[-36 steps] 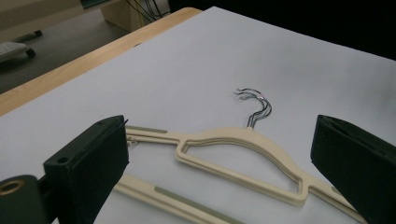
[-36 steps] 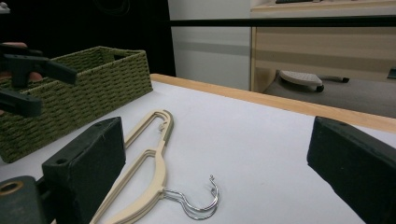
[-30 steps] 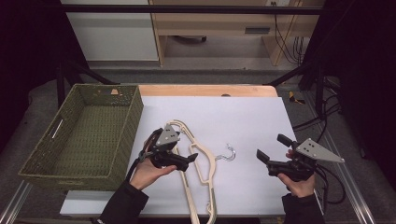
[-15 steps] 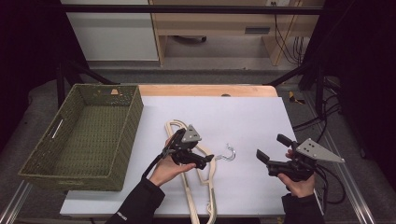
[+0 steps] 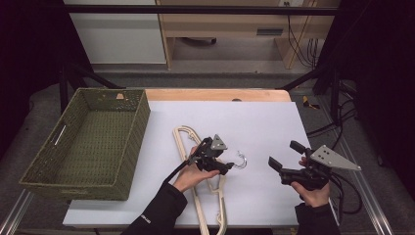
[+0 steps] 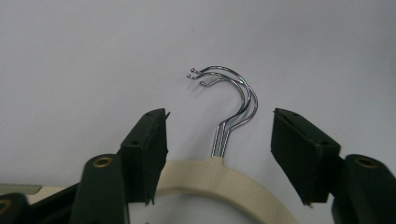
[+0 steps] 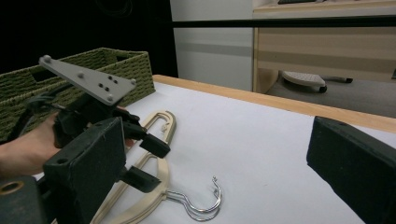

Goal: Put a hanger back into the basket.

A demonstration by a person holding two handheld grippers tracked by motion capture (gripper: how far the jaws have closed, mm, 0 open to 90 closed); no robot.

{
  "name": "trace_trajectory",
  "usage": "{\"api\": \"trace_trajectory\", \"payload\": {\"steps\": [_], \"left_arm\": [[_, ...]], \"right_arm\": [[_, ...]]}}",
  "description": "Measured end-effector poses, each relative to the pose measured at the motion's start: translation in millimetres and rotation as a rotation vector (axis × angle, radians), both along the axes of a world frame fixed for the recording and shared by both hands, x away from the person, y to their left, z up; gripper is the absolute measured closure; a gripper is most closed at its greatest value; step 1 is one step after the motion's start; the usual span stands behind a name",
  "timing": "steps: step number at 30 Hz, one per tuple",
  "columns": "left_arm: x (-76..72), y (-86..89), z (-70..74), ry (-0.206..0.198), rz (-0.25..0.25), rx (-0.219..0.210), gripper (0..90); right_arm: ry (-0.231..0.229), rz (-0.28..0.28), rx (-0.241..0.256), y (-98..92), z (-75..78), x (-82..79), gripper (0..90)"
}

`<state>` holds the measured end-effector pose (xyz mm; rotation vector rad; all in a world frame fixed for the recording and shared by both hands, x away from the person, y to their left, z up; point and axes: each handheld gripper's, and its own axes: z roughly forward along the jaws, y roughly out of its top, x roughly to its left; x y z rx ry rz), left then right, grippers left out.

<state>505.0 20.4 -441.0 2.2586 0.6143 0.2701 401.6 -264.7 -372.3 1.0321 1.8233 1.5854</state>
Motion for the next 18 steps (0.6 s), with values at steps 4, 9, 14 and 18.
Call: {"api": "trace_trajectory", "payload": {"steps": [4,9,14,18], "left_arm": [[4.0,-6.9,-7.7,0.012,-0.001,0.004,47.2],[8.4,-11.0,-13.8,0.037,-0.012,0.019,59.5],[13.6,-12.9,-21.5,0.069,-0.016,0.031,69.6],[15.1,-14.0,-24.6,0.08,-0.027,0.034,75.5]], "right_arm": [[0.006,0.0,-0.002,1.5,-0.7,0.3,5.2],[0.01,0.006,0.0,1.9,-1.0,0.3,5.2],[0.004,0.005,0.0,1.5,-0.8,0.2,5.3],[0.006,0.009,0.0,1.8,-1.0,0.4,5.3]]}}
